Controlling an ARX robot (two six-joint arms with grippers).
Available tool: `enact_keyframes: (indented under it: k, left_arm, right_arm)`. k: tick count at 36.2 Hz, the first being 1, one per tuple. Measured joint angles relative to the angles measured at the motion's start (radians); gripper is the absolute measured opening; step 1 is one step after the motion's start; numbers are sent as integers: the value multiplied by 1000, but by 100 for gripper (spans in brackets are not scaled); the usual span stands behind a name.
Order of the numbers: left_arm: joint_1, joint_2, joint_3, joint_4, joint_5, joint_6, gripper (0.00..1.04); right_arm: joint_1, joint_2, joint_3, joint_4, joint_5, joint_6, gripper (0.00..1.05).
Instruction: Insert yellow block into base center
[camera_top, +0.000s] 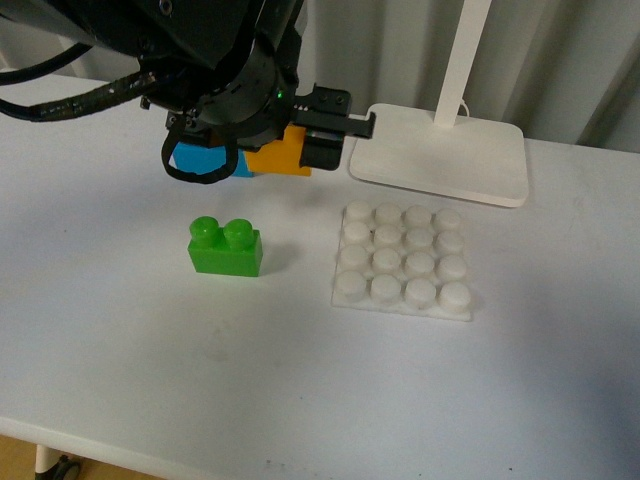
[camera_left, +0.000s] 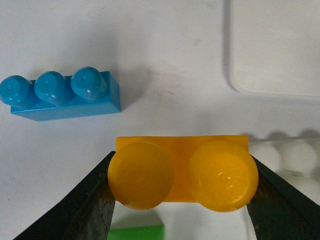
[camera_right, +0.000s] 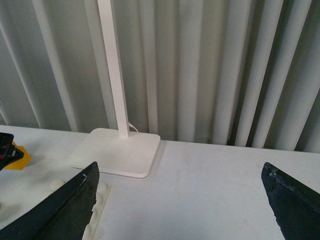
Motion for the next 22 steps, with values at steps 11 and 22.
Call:
enact_keyframes:
  k: [11, 22]
  left_arm:
    - [-161, -43, -31, -31, -50, -191, 65]
    - [-269, -6, -2, -65, -80, -266, 65]
  right_arm:
    - [0, 0, 0, 0, 0, 0, 95]
    - [0, 0, 0, 0, 0, 0, 95]
